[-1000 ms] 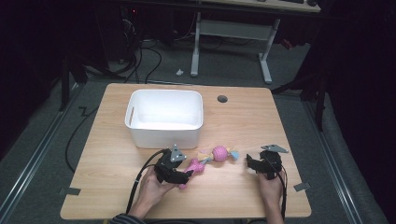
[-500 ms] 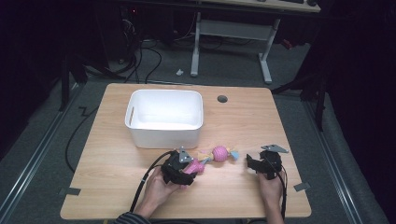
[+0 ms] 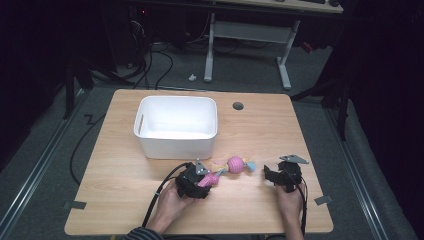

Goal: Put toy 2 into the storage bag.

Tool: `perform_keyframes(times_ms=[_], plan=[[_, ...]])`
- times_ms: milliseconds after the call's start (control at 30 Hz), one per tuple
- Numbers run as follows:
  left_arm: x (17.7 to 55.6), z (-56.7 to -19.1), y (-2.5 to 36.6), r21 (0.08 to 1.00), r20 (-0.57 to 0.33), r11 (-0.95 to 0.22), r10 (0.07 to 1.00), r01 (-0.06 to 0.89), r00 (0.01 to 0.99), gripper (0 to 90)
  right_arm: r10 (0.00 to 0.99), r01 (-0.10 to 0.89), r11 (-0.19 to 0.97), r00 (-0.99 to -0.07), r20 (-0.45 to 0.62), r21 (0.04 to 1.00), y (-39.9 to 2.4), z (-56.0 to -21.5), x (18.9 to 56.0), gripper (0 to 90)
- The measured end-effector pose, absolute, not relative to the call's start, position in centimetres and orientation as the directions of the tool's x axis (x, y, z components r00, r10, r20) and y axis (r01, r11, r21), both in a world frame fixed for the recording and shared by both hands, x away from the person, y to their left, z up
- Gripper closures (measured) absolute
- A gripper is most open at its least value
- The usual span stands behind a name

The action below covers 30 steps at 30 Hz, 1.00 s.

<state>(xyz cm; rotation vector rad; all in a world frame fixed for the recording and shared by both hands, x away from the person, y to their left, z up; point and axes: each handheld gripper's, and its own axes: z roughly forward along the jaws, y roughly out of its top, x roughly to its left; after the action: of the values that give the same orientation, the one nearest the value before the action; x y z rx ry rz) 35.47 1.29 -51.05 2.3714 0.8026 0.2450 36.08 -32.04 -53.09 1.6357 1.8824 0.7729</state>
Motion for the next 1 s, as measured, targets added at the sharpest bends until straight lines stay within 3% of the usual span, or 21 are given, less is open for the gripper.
perform_keyframes(times_ms=[767,1000], plan=[[35.39,-51.11,0.9,0.588,0.005,-0.655,0.589,0.474,0.808,57.9,0.991,0.691,0.106,-0.131,-0.02,0.715,-32.03,-53.09,36.07,22.1],[35.15,-50.73,1.05,0.61,-0.005,-0.642,0.584,0.465,0.812,58.6,0.991,0.691,0.106,-0.131,-0.019,0.715,-32.04,-53.09,36.08,22.1]])
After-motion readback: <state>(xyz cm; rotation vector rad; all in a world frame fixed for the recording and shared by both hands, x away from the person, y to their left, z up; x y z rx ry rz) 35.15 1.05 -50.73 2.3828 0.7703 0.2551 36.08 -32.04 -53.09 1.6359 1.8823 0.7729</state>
